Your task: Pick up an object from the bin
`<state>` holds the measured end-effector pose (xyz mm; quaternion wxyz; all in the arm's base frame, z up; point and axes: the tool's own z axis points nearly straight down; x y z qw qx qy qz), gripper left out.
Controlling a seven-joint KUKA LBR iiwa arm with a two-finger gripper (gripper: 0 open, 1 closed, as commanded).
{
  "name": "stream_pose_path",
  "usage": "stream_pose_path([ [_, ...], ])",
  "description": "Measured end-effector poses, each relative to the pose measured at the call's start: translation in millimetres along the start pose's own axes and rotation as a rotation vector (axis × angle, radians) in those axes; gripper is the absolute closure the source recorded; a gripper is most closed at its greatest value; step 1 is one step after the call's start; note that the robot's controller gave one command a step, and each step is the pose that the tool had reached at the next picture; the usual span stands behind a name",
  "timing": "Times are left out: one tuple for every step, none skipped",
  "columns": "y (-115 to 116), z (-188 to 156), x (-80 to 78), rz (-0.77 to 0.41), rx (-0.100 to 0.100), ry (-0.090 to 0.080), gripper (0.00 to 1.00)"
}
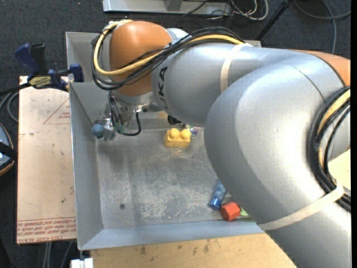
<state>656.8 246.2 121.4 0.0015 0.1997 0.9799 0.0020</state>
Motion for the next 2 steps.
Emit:
stream_pose_path([
  [0.7,-5.7,-0.3,-0.001,0.001,0.001,1.00],
  [2.5,-67.5,-1.7,-0.002,-0.003,-0.004,1.00],
])
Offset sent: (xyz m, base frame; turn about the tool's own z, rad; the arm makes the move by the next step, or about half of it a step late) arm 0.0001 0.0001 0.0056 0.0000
